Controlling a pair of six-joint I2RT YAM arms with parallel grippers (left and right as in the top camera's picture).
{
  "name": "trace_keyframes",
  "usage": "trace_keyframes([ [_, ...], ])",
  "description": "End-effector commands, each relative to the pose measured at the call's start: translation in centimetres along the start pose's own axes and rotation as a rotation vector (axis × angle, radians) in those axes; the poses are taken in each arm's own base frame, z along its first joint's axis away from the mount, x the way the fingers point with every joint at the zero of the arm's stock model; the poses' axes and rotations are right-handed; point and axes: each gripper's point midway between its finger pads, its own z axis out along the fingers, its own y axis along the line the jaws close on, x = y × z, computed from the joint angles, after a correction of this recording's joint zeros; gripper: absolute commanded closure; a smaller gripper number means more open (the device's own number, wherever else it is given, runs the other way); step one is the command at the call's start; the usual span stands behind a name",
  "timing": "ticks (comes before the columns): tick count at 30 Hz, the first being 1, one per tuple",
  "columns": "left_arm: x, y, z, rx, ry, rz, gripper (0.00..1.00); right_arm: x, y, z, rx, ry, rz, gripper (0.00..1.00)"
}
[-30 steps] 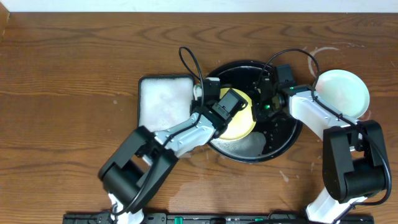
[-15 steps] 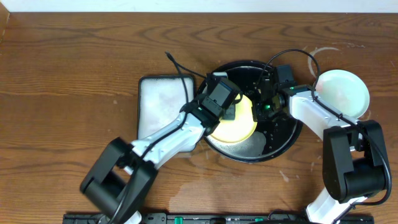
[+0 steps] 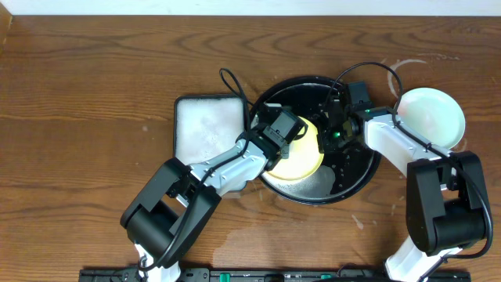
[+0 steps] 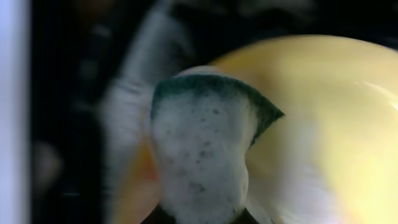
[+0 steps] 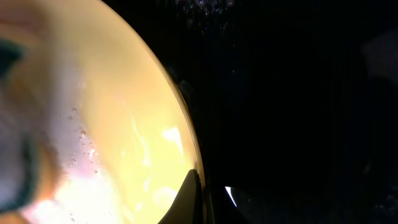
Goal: Clean dirty plates on tray and stack at the side
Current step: 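Keep scrubbing the yellow plate surface with the left-held sponge, then carry the sponge left into the foam tray and release it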
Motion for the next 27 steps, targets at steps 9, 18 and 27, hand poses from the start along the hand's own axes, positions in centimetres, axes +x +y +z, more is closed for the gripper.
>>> trace_keyframes([
  [9,-5.8,8.3,-4.0,-0.457,-0.311,0.052,0.92,0.7,-1.2,0.7,0.049,0.030,0.003,0.99],
  [18,-8.8,8.0,-10.6,-0.188,-0.329,-0.142,0.92,-0.1,-0.7,-0.7,0.049,0.030,0.011,0.99],
  [27,-5.0,12.0,-7.6,0.013,0.030,-0.260,0.92,-3.8,-1.6,-7.7,0.235,-0.066,0.027,0.99],
])
